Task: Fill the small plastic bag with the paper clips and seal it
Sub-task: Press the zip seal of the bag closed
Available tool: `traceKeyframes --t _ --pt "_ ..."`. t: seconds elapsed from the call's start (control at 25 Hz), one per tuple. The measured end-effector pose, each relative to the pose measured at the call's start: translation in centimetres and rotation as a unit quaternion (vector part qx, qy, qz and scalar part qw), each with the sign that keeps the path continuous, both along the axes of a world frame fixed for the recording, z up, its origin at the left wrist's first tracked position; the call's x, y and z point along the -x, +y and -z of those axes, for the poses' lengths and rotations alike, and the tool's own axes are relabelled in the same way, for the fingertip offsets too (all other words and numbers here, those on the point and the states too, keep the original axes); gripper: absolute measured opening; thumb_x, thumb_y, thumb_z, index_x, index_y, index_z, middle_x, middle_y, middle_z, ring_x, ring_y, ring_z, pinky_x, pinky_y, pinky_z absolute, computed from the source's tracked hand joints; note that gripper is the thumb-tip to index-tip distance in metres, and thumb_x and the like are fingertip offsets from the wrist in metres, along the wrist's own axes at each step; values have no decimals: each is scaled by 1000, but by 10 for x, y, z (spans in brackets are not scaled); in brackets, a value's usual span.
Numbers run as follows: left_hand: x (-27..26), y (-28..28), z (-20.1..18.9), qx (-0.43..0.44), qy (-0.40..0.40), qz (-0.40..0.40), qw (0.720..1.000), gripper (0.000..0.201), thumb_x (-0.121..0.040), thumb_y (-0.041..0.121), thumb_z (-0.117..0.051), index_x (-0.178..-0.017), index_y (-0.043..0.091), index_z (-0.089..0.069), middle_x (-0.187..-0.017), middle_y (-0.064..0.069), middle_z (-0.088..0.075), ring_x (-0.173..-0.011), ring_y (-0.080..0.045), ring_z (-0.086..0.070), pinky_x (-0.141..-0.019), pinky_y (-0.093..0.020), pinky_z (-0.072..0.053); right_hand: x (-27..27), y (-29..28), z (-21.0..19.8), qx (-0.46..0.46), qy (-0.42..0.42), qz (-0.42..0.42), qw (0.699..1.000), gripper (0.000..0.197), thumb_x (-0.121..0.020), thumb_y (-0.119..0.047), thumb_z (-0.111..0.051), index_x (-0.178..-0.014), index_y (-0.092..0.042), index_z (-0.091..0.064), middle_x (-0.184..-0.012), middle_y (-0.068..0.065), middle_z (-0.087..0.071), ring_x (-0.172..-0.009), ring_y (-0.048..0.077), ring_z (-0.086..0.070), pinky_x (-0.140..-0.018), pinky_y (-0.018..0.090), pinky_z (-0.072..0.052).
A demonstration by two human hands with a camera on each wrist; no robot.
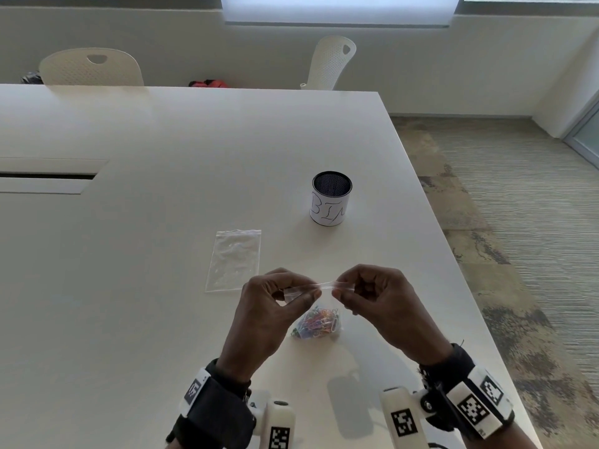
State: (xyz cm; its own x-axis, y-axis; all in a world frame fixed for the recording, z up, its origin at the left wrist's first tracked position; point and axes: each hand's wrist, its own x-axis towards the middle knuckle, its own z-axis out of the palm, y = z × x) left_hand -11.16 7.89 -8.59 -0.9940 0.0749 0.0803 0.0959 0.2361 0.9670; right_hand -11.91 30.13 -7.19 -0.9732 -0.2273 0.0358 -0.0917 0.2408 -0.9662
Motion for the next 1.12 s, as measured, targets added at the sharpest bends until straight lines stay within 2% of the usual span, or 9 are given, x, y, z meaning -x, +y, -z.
traceKeyframes --t 0.12,0.24,0.36,0.4,0.48,0.6,0.72,0.96,1.12 --pt "1 2 1 9 10 -1 1000 10 -88 13 -86 -89 23 -85 -90 9 -80 -88 -13 -77 -84 -30 -62 1 -2 3 5 9 4 1000 7 -91 -12 -80 -85 -15 -77 -78 10 -74 -68 13 -61 -68 30 -50" --pt "1 5 2 21 17 -2 1000 14 -90 10 -83 -86 24 -82 -89 8 -79 -88 -13 -76 -84 -28 -59 3 -5 5 -8 35 8 999 12 -91 -9 -79 -81 -15 -76 -77 3 -74 -68 9 -62 -67 25 -51" --pt "0 7 -1 22 18 5 1000 14 -91 13 -83 -87 26 -81 -89 8 -81 -87 -13 -76 -84 -25 -58 3 -6 7 -20 51 10 998 16 -92 -9 -78 -79 -17 -74 -74 -3 -71 -66 14 -60 -65 31 -50" --pt "0 8 -2 19 16 9 1000 11 -91 16 -84 -88 26 -82 -90 9 -82 -89 -12 -77 -84 -23 -59 3 -6 7 -23 54 6 998 13 -92 -11 -78 -81 -17 -75 -76 -2 -73 -66 17 -61 -65 33 -51" --pt "1 7 -3 17 20 14 1000 7 -90 20 -85 -91 26 -84 -92 11 -83 -91 -9 -78 -85 -20 -60 3 -6 7 -12 59 1 998 6 -91 -12 -79 -89 -17 -77 -81 1 -76 -68 15 -64 -67 30 -55" --pt "4 7 -3 28 34 7 999 6 -88 22 -86 -94 22 -87 -92 13 -83 -90 -4 -79 -86 -16 -59 5 0 9 27 48 14 998 8 -90 -8 -81 -93 -14 -76 -85 7 -77 -72 18 -70 -74 30 -59" --pt "5 6 -1 44 49 10 998 8 -88 23 -86 -95 21 -88 -91 15 -82 -88 -5 -79 -84 -19 -60 5 4 11 27 48 12 998 5 -90 -8 -81 -90 -10 -77 -82 7 -77 -71 16 -71 -73 29 -59" --pt "4 4 1 62 84 23 994 7 -89 22 -85 -94 24 -88 -89 15 -81 -85 -12 -77 -77 -23 -59 3 5 15 30 69 16 997 3 -89 -15 -80 -90 -12 -80 -81 7 -79 -68 20 -71 -70 29 -58" --pt "5 5 6 70 107 29 991 5 -92 20 -83 -93 21 -88 -88 13 -80 -82 -13 -75 -74 -25 -57 4 6 20 -15 123 11 992 9 -93 -4 -76 -88 -11 -78 -80 3 -79 -66 19 -72 -68 36 -61"
